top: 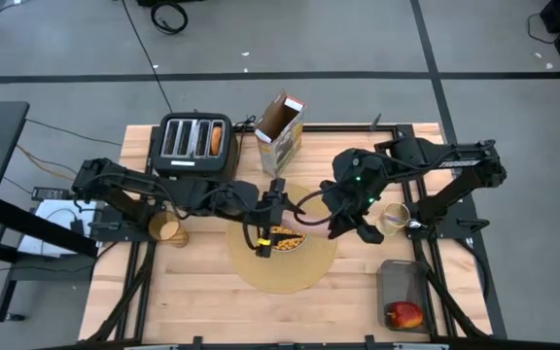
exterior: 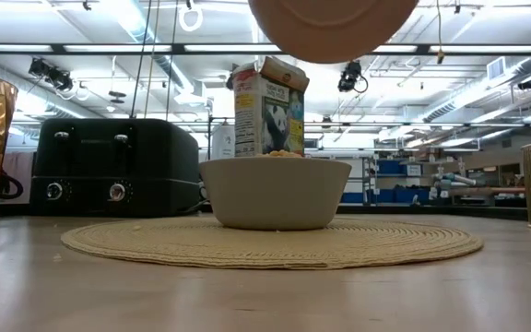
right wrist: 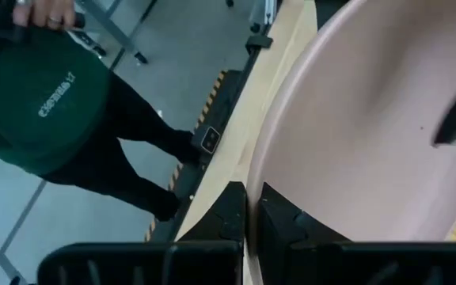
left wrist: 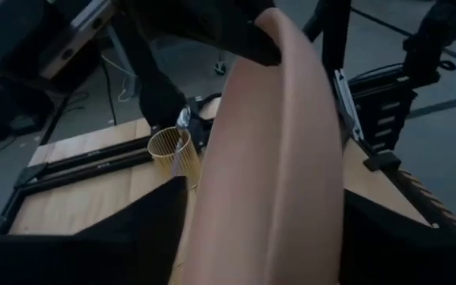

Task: Arrange a breakfast setting
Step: Put the pink plate on the brown placemat to the bottom left of the gray bowl

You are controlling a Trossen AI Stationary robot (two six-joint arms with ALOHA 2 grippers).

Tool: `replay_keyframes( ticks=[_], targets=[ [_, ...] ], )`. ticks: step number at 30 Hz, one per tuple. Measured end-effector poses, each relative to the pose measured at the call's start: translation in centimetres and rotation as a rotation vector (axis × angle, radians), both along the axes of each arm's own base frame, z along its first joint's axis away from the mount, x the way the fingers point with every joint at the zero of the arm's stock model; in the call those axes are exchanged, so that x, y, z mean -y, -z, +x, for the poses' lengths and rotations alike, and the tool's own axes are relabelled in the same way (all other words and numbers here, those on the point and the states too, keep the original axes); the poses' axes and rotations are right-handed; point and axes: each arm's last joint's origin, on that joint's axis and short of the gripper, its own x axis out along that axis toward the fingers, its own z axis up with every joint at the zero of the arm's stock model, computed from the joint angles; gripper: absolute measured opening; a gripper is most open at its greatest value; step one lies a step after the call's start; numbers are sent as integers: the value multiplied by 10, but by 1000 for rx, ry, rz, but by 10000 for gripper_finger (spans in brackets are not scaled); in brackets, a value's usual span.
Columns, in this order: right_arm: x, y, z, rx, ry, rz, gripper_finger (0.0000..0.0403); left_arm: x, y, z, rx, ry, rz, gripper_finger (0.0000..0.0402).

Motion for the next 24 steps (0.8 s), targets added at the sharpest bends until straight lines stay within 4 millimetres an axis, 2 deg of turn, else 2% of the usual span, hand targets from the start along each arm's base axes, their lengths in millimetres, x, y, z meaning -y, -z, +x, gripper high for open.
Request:
replay_keyframes(
  ticks=[6, 10, 16, 21, 24],
  targets=[
    [1, 0, 1, -7, 45, -16, 24, 4, -1, -3, 3, 28, 53, 131],
    [2, -2, 3, 3, 131, -19, 50, 5, 1, -3, -16, 35, 62, 40],
    [4, -9, -4, -6, 160, 34, 133, 2, -12, -19, -12, 7, 81, 41],
    [7, -28, -30, 56, 181, 69, 191, 12, -29, -46, -15, 13, 92, 51],
    [11, -40, -49, 115, 205, 61, 205, 25, -28, -63, -105, 36, 62, 53]
  ],
)
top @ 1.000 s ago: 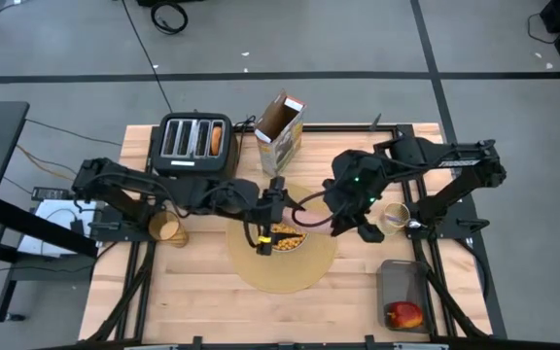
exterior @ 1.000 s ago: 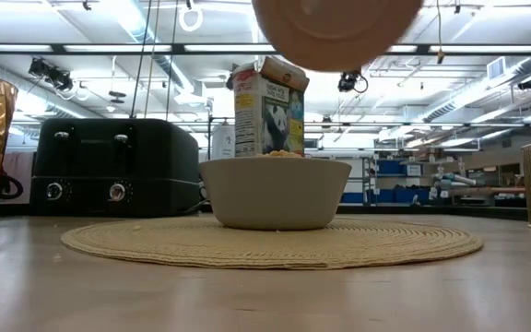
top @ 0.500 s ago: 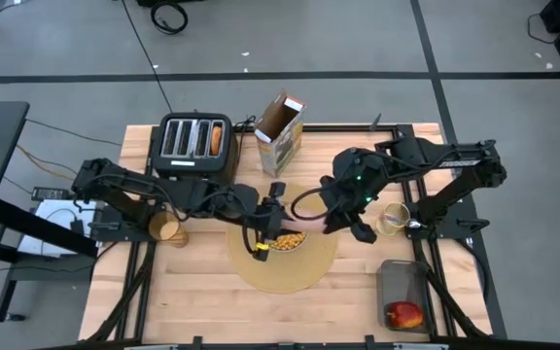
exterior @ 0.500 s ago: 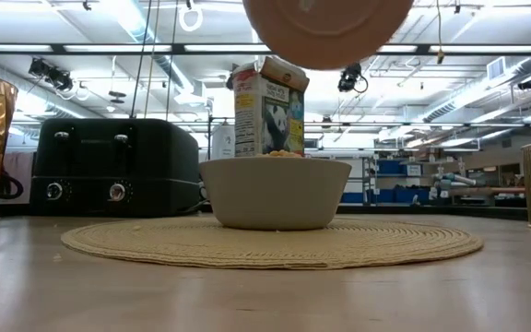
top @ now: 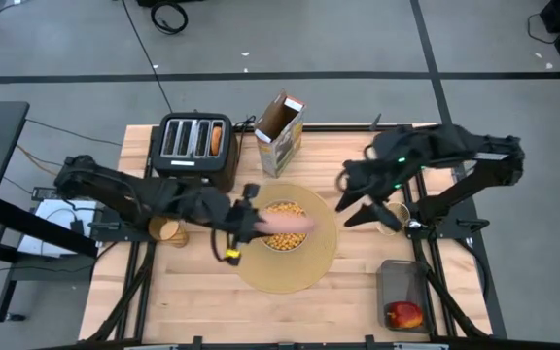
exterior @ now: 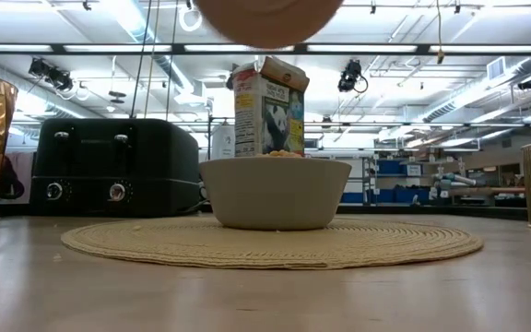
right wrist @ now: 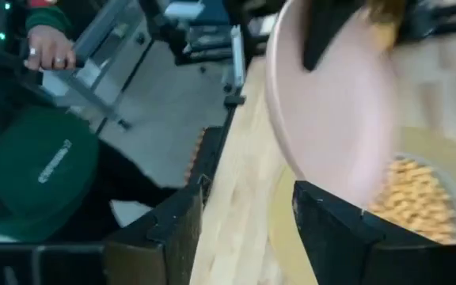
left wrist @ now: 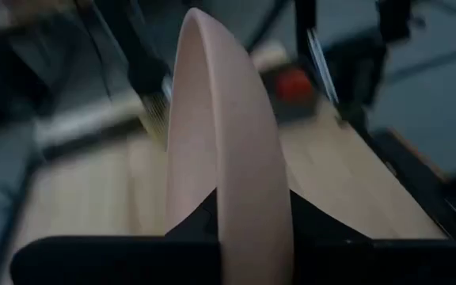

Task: Arrange a breakfast setting
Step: Put the pink plate on the brown placemat to the bottom left of the gray bowl

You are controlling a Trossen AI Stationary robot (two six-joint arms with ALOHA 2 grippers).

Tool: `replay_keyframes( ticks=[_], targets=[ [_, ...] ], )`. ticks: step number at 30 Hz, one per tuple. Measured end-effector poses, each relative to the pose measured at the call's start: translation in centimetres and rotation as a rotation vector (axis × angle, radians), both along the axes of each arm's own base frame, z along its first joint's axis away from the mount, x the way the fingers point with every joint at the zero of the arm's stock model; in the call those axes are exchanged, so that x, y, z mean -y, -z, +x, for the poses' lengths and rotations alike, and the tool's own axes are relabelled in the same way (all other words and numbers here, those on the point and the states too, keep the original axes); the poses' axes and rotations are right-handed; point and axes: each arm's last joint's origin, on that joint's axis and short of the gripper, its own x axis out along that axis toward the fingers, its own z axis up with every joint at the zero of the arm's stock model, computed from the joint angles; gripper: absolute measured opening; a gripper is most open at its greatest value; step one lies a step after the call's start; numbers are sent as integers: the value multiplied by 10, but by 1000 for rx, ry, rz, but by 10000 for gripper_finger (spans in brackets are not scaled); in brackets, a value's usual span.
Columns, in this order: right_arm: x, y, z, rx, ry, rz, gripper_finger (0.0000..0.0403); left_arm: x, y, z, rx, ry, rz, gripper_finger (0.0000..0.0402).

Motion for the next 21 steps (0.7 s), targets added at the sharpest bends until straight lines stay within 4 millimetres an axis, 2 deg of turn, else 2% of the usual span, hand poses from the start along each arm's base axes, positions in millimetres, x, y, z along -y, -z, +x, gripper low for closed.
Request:
replay_keyframes(
  ticks=[6, 11, 15, 17, 21],
  targets=[
    [9, -15, -27, 94, 158, -85, 206, 40, 25, -32, -286, 12, -10, 48],
    [15, -20, -35, 131, 269, -157, 206, 75, 37, -46, -299, -11, 62, 46],
    [17, -19, -34, 133, 312, -189, 206, 101, 44, -49, -295, 7, 70, 46],
    [19, -18, -32, 125, 326, -196, 206, 114, 45, -44, -305, 27, 78, 46],
    [21, -14, -26, 106, 336, -211, 205, 134, 56, -36, -379, 82, 221, 46]
  ],
)
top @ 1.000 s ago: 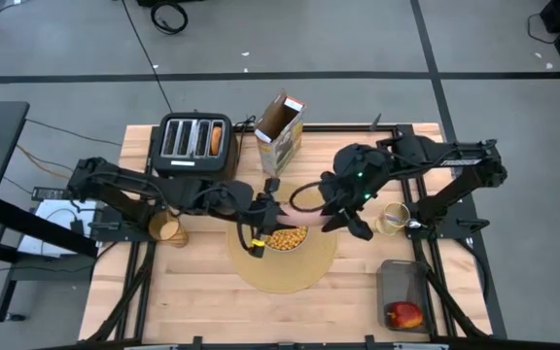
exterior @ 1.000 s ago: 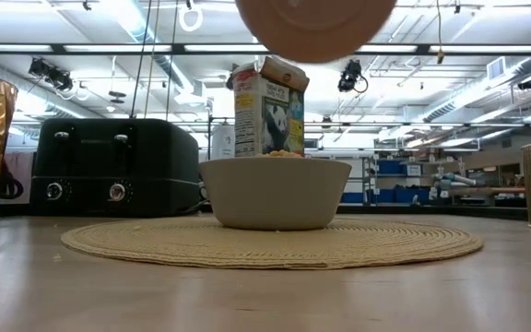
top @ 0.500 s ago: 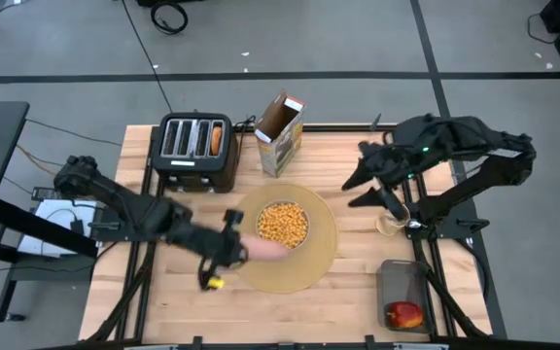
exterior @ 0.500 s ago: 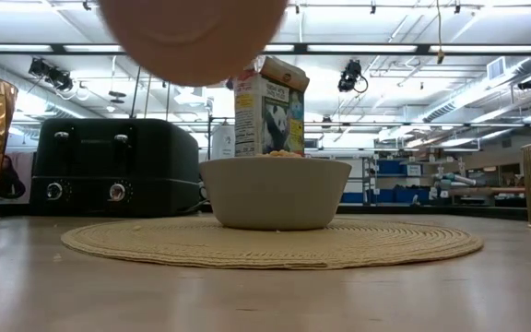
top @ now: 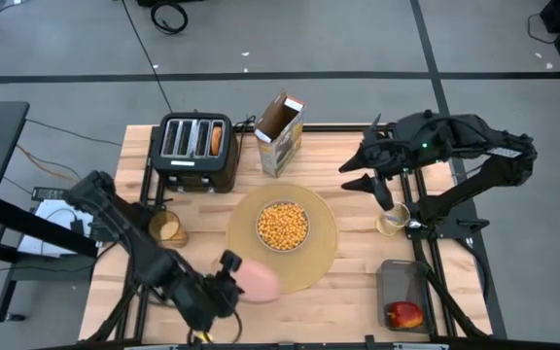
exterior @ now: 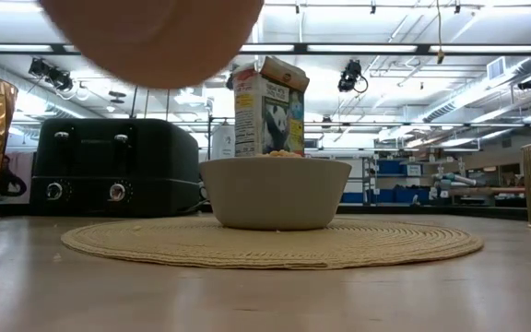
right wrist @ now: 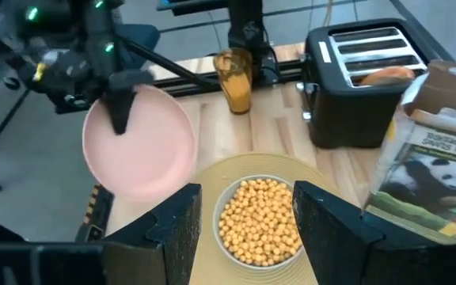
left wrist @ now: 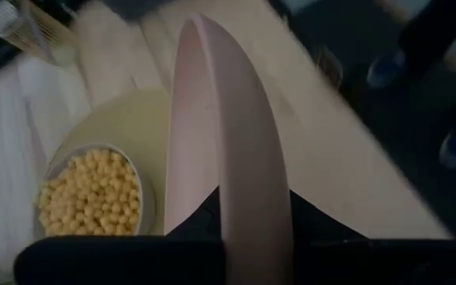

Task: Arrange a breakfast setting
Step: Put the pink plate on the brown placemat to the bottom left of the gray bowl

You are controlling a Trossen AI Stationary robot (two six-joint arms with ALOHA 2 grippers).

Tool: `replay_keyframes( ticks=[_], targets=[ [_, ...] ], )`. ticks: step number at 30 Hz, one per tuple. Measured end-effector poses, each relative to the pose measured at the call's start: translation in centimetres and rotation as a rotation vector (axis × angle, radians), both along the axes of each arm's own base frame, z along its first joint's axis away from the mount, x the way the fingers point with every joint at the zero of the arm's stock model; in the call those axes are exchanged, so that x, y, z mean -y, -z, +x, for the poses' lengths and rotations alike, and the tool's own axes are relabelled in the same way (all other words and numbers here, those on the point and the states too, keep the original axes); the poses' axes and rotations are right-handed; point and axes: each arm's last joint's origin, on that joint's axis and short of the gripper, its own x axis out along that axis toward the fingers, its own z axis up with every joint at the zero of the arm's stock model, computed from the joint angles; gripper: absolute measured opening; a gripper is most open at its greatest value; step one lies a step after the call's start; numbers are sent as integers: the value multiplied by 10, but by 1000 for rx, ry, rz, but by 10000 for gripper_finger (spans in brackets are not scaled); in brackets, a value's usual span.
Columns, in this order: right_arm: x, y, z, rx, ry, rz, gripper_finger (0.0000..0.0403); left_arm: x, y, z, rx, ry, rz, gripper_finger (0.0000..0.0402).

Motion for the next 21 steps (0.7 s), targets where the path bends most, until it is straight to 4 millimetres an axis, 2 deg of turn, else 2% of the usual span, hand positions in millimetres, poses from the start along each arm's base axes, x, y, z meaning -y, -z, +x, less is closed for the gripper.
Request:
replay_keyframes(
  ticks=[3, 7, 13, 21],
  targets=[
    [1, 3, 5, -20, -2, -14, 206, 4, 21, 5, -101, -11, 103, 46],
    [0, 9, 10, -68, -6, -17, 205, 8, 40, 10, -157, -84, 135, 46],
    [0, 13, 13, -103, -7, -20, 205, 20, 65, 17, -155, -217, 133, 46],
    [0, 14, 13, -107, -15, -28, 204, 23, 100, 20, -129, -329, 343, 46]
  ],
)
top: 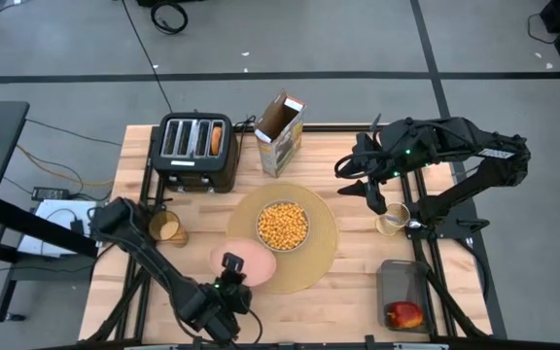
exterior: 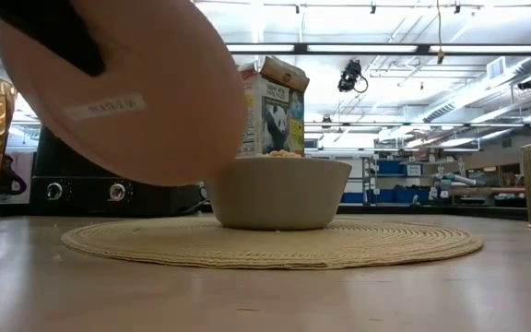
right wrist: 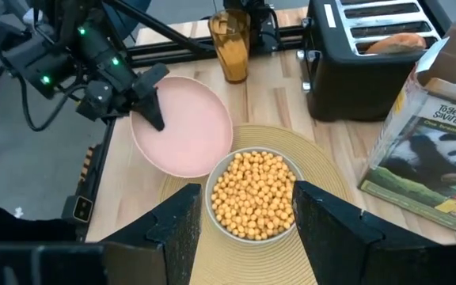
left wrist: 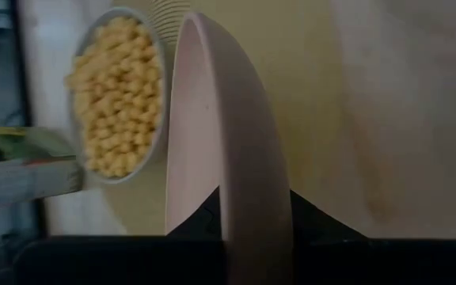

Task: Arrange a breakfast setting
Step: Put the pink plate on the brown placemat to the bottom left of the gray bowl

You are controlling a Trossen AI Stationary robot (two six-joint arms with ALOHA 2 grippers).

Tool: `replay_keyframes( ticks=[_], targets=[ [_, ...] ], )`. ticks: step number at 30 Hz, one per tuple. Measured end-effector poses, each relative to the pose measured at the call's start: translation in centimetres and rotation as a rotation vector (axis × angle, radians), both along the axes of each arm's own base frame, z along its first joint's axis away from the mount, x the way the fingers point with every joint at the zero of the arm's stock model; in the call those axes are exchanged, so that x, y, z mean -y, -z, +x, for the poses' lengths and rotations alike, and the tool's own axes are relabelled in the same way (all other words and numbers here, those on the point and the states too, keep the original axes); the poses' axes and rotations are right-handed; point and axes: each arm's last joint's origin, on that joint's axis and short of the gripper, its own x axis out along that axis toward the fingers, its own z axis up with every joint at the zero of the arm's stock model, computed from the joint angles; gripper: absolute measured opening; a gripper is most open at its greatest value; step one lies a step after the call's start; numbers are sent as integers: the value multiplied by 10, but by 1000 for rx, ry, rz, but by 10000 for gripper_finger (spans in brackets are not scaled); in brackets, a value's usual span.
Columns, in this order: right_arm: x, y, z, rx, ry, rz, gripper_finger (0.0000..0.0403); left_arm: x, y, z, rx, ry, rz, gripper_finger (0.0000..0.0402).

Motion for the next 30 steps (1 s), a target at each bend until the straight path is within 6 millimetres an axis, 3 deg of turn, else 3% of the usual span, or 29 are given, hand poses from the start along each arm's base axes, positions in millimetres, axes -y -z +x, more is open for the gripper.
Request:
replay_keyframes(
  ticks=[15, 30],
  targets=[
    [0, 1, -1, -20, -11, 16, 204, 3, 31, 9, -45, -82, -8, 52],
    [-2, 0, 0, -8, -23, 42, 204, 6, 33, 10, -43, -149, -125, 101]
  ],
)
